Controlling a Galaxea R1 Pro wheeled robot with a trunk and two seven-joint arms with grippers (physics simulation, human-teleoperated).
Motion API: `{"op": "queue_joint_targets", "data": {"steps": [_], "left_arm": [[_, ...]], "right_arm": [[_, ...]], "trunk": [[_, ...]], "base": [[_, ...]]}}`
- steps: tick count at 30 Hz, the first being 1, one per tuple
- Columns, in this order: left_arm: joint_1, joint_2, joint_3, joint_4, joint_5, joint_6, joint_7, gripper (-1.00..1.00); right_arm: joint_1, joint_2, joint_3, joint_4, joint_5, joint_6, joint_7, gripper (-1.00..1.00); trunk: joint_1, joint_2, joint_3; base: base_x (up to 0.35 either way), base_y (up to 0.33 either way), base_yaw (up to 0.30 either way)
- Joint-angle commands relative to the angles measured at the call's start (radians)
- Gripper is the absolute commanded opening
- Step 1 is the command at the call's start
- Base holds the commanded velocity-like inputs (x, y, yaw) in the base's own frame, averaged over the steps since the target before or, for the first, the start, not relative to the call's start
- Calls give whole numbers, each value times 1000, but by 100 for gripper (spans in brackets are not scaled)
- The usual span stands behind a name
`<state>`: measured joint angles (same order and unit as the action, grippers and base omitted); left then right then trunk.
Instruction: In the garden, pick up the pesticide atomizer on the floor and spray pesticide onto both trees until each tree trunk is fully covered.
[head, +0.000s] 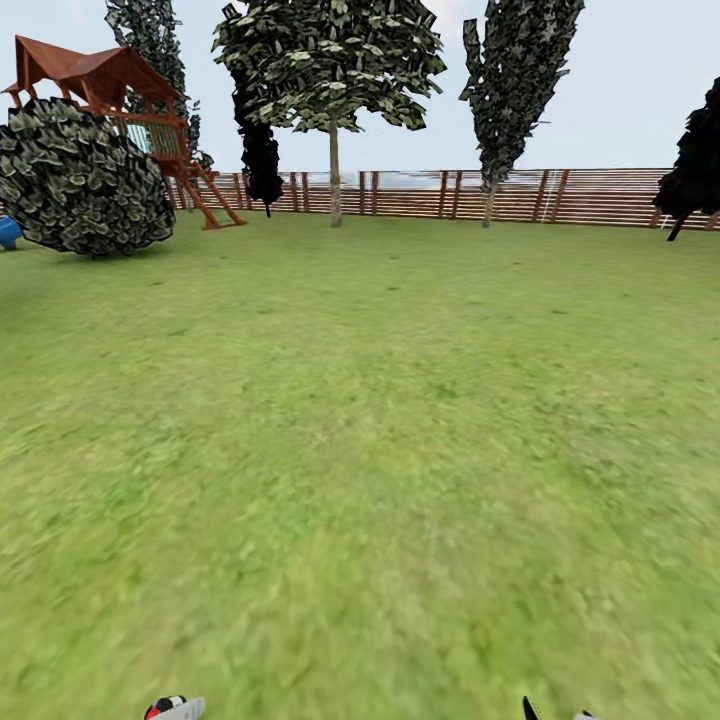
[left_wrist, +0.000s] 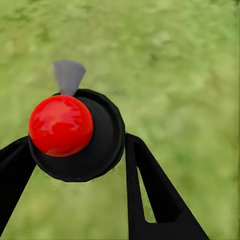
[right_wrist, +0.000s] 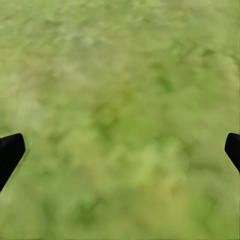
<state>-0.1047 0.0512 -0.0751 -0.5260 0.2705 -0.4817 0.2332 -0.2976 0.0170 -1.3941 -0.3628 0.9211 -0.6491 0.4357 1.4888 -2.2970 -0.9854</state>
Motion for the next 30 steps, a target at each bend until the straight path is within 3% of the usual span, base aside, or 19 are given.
{"op": "queue_joint_targets", "data": {"steps": [1, 20, 30], "left_arm": [[0, 0, 1, 0, -1, 0, 0, -100], [0, 0, 0, 0, -1, 0, 0, -100], [0, 1, 0, 1, -2, 0, 0, -100]], "right_arm": [[0, 0, 0, 17, -1, 0, 0, 100], [0, 1, 1, 48, -2, 2, -1, 100], [1, 0, 1, 126, -2, 5, 0, 100]], "trunk": [[0, 0, 0], [0, 0, 0], [0, 0, 0]], "base": [[338, 0, 0], [339, 0, 0], [339, 0, 0]]}}
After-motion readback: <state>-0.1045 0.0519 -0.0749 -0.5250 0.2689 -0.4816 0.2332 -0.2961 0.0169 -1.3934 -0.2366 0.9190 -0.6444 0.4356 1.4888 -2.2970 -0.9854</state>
